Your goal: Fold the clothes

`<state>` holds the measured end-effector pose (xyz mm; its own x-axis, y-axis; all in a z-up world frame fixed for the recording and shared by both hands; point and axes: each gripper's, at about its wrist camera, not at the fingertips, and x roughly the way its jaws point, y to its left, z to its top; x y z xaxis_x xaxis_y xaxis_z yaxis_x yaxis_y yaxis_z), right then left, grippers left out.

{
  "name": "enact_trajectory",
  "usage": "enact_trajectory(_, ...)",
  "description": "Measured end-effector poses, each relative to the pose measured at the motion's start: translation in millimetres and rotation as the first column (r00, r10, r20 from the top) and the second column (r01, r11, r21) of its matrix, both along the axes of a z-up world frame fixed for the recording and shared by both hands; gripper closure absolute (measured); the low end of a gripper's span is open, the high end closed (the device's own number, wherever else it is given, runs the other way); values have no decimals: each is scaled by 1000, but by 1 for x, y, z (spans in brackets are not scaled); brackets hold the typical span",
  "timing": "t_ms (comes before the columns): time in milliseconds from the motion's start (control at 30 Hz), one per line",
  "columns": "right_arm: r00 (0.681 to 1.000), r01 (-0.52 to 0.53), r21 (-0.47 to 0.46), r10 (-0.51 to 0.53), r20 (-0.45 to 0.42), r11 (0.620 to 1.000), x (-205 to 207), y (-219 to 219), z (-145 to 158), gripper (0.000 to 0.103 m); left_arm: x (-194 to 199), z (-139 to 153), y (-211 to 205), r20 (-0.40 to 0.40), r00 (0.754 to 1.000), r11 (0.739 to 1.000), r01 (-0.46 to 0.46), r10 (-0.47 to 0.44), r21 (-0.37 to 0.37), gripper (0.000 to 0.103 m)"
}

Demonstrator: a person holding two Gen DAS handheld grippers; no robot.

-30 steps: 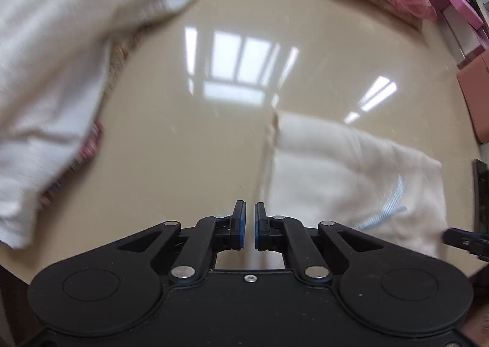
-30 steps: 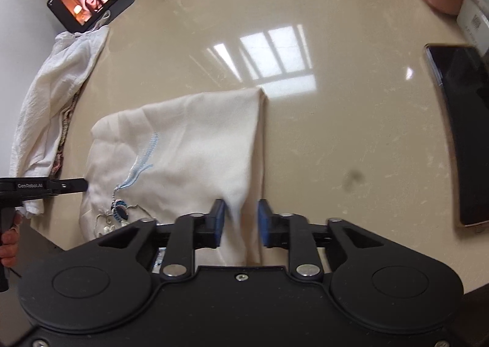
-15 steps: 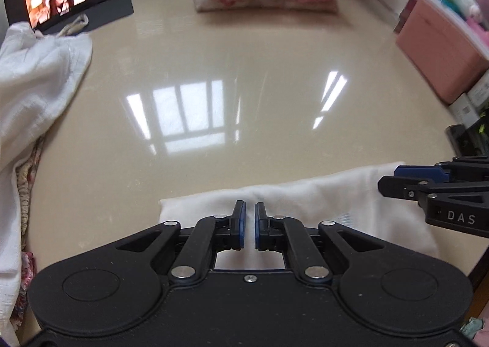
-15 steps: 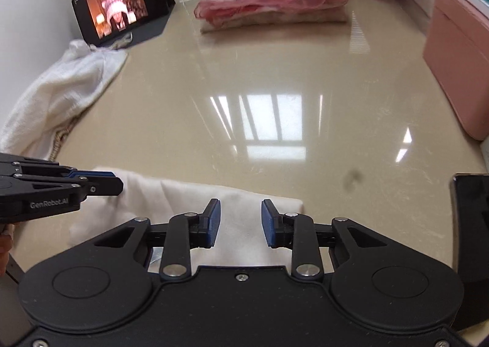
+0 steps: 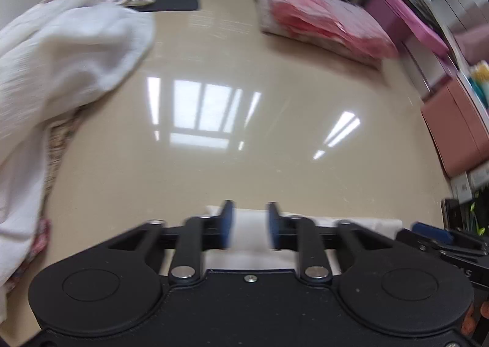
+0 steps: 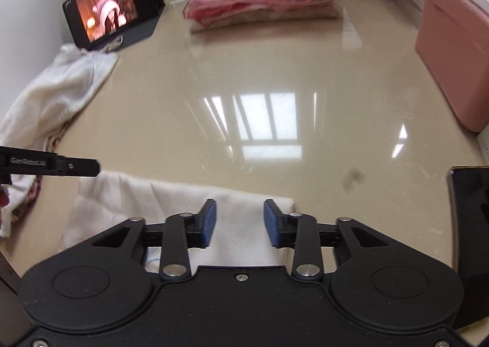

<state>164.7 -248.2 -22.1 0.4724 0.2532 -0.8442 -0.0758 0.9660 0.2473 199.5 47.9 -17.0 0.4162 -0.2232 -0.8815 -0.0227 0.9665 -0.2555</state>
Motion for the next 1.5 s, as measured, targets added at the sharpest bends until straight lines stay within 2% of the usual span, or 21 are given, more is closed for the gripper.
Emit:
enact_trajectory(33, 1000, 17, 15, -17, -5, 1000, -2, -6, 4, 45, -4, 3, 8, -4, 1000, 1000, -23, 23, 4, 42)
enact_trajectory(67, 999, 34, 27, -33, -19, 999, -4, -11, 6, 42, -8, 6, 16, -13, 999, 999, -46, 46, 9, 38)
enact_trajectory(100, 998, 50, 38, -49, -37, 998, -6, -16, 7, 31, -12, 8, 23, -29, 998, 998, -59, 59, 13, 34)
enact_trajectory(133, 996, 71, 43, -68, -59, 997, -8, -22, 8, 15, -17, 10, 26, -45, 997, 998, -61, 62, 20, 33)
enact_trajectory(167, 993, 89, 47, -85, -79, 995, -12, -27, 9, 6, -21, 11, 30, -61, 996, 998, -63, 65, 27, 31)
enact_trajectory(200, 990, 105, 50, -100, -98, 993, -16, -31, 10, 1, -26, 13, 34, -77, 995, 997, -66, 68, 33, 25)
enact_trajectory(267, 985, 126, 58, -117, -130, 990, -25, -35, 12, 0, -39, 19, 36, -90, 994, 997, -60, 64, 41, 15)
enact_trajectory(300, 981, 135, 62, -125, -146, 989, -30, -37, 13, 0, -47, 22, 35, -93, 994, 998, -55, 58, 41, 5)
enact_trajectory(400, 978, 131, 48, -121, -171, 990, -44, -32, 17, 0, -64, 31, 28, -92, 995, 999, -25, 29, 43, 0)
enact_trajectory(600, 975, 123, 32, -115, -190, 992, -59, -16, 23, 0, -80, 30, 8, -135, 991, 999, 24, -19, 34, 0)
enact_trajectory(800, 968, 141, 26, -133, -214, 990, -61, -13, 17, 0, -80, 21, 6, -155, 988, 1000, 7, -3, 26, 0)
enact_trajectory(967, 958, 145, -18, -145, -247, 989, -55, -15, 2, 1, -65, 0, 14, -189, 982, 999, -3, 10, 34, 0)
enact_trajectory(1067, 955, 151, -23, -152, -254, 988, -49, -14, -8, 5, -56, -11, 14, -199, 980, 999, -8, 17, 44, 6)
enact_trajectory(1133, 956, 159, -13, -157, -247, 987, -45, -14, -12, 11, -50, -17, 13, -204, 979, 999, -8, 18, 53, 17)
enact_trajectory(1300, 958, 181, -41, -186, -218, 983, -37, -11, -20, 15, -36, -31, 10, -215, 976, 997, -7, 23, 73, 19)
enact_trajectory(1433, 960, 170, -61, -180, -216, 984, -37, -5, -25, 22, -35, -40, 6, -229, 973, 996, -17, 37, 89, 31)
enact_trajectory(1500, 961, 163, -73, -175, -215, 984, -38, -1, -28, 22, -36, -43, 5, -224, 973, 994, -26, 48, 102, 36)
